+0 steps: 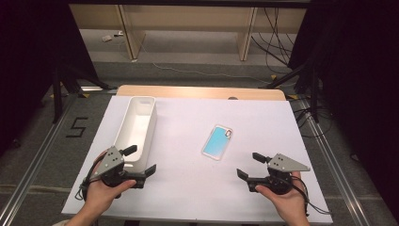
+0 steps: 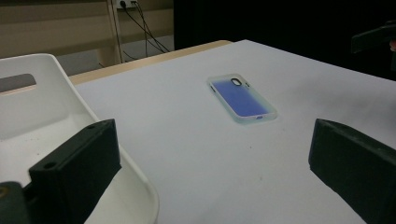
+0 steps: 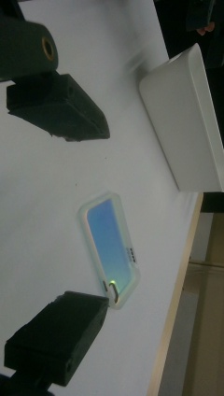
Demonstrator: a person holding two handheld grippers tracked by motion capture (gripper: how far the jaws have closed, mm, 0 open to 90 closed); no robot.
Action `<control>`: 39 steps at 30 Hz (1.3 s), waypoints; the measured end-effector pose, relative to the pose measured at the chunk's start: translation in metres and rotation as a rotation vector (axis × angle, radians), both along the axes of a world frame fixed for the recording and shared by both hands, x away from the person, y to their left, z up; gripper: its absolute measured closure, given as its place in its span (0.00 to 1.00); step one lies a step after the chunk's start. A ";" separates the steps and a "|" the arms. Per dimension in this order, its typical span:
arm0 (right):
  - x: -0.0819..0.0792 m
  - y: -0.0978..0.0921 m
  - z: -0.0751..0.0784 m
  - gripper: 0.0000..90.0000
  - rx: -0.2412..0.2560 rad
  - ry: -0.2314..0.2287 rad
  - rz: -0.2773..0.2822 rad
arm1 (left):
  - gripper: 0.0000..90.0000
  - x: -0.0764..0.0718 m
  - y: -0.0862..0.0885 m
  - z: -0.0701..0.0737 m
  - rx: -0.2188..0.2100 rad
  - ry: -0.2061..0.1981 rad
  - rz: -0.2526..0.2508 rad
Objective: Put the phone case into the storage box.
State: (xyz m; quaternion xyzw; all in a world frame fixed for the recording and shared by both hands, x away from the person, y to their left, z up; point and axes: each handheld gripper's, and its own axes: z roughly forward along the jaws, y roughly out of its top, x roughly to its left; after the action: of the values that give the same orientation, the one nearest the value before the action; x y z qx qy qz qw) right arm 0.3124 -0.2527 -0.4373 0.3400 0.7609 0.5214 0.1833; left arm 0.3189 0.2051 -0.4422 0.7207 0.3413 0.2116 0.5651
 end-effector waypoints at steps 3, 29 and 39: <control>0.001 -0.001 0.001 0.23 -0.026 -0.005 -0.002 | 0.02 0.001 -0.001 0.000 -0.002 0.000 -0.002; 0.066 0.074 -0.009 1.00 -0.255 0.106 0.091 | 0.05 -0.001 0.000 -0.002 0.012 -0.003 -0.021; 0.094 0.095 -0.023 1.00 -0.360 0.161 0.066 | 0.05 -0.002 0.000 -0.002 0.008 -0.002 -0.021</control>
State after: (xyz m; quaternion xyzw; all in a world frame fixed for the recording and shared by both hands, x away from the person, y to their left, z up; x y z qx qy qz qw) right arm 0.4061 -0.1575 -0.4599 0.3170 0.8649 0.3537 0.1624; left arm 0.3170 0.2049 -0.4441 0.7262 0.3324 0.2075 0.5648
